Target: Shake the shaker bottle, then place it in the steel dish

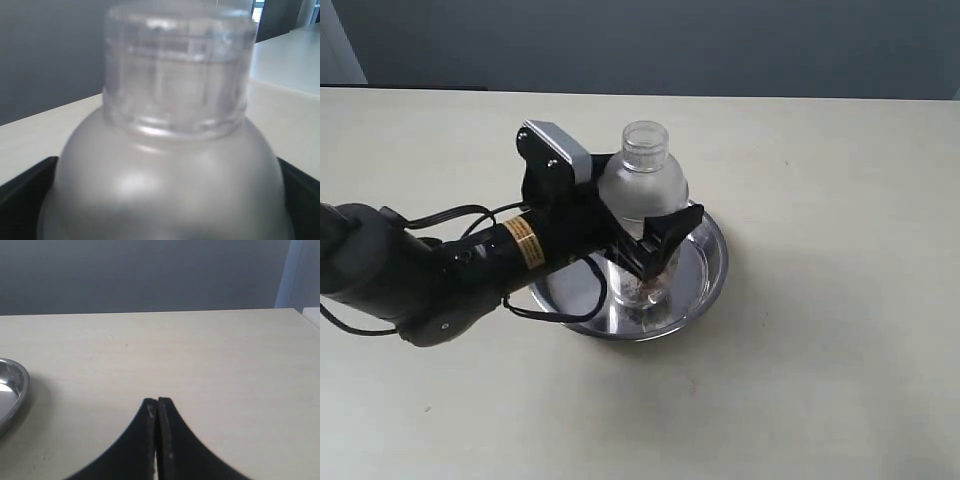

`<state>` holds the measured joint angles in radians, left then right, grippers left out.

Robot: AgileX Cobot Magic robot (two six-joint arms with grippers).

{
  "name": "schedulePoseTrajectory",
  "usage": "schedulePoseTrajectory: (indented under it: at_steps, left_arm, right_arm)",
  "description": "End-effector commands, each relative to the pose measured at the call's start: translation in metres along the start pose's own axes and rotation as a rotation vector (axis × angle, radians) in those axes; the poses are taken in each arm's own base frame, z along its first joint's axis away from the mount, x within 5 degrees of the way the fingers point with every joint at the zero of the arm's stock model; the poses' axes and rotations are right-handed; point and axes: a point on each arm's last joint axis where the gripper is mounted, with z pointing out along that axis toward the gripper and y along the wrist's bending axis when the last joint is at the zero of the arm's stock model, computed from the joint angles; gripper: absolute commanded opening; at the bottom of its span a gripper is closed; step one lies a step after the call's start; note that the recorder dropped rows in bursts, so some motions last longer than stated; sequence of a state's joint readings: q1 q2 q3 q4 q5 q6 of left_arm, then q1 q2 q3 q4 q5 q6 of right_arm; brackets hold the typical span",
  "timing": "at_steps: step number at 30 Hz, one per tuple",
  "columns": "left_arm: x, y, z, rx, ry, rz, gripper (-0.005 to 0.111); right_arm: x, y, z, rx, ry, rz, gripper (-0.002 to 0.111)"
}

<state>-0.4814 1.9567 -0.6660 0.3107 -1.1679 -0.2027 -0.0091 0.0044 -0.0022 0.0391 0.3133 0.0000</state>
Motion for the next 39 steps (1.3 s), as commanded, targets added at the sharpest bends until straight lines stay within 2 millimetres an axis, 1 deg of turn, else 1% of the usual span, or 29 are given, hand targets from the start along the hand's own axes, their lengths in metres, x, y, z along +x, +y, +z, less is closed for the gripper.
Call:
schedulePoseTrajectory:
  at_steps: [1, 7, 14, 21, 24, 26, 27, 28, 30, 31, 32, 33, 35, 39]
  left_arm:
    - [-0.014, 0.000, -0.002, -0.004, -0.028, 0.010, 0.105]
    - [-0.023, 0.001, -0.004, -0.005, -0.032, 0.027, 0.105]
    - [-0.043, -0.002, -0.009, -0.010, -0.065, 0.047, 0.105]
    - [-0.068, -0.004, -0.016, -0.032, -0.097, 0.088, 0.105]
    - [-0.083, -0.004, -0.023, -0.065, -0.097, 0.117, 0.102]
    - [-0.096, -0.004, -0.029, -0.096, -0.086, 0.139, 0.093]
    - [-0.104, -0.005, -0.034, -0.108, -0.081, 0.159, 0.084]
    - [-0.112, -0.007, -0.040, -0.117, -0.075, 0.180, 0.073]
    - [-0.127, -0.010, -0.051, -0.132, -0.066, 0.200, 0.046]
    - [-0.135, -0.012, -0.057, -0.143, -0.057, 0.208, 0.030]
    - [-0.142, -0.013, -0.064, -0.153, -0.049, 0.216, 0.017]
    - [-0.148, -0.015, -0.071, -0.164, -0.040, 0.231, 0.001]
    - [-0.159, -0.018, -0.083, -0.182, -0.022, 0.270, 0.002]
    - [-0.178, -0.023, -0.112, -0.233, -0.004, 0.243, 0.002]
  right_arm:
    - [0.000, 0.000, 0.000, 0.000, -0.010, -0.001, -0.001]
    - [0.000, 0.000, 0.000, 0.000, -0.010, -0.001, -0.001]
    - [0.000, 0.000, 0.000, 0.000, -0.010, -0.001, -0.001]
    - [0.000, 0.000, 0.000, 0.000, -0.010, -0.001, -0.001]
    - [0.000, 0.000, 0.000, 0.000, -0.010, -0.001, -0.001]
    - [0.000, 0.000, 0.000, 0.000, -0.010, -0.001, -0.001]
    - [0.000, 0.000, 0.000, 0.000, -0.010, -0.001, -0.001]
    - [0.000, 0.000, 0.000, 0.000, -0.010, -0.001, -0.001]
    - [0.000, 0.000, 0.000, 0.000, -0.010, -0.001, -0.001]
    - [0.000, 0.000, 0.000, 0.000, -0.010, -0.001, -0.001]
    - [0.000, 0.000, 0.000, 0.000, -0.010, -0.001, -0.001]
    - [0.000, 0.000, 0.000, 0.000, -0.010, -0.001, -0.001]
    - [0.000, 0.000, 0.000, 0.000, -0.010, -0.001, -0.001]
    - [0.000, 0.000, 0.000, 0.000, -0.010, -0.001, -0.001]
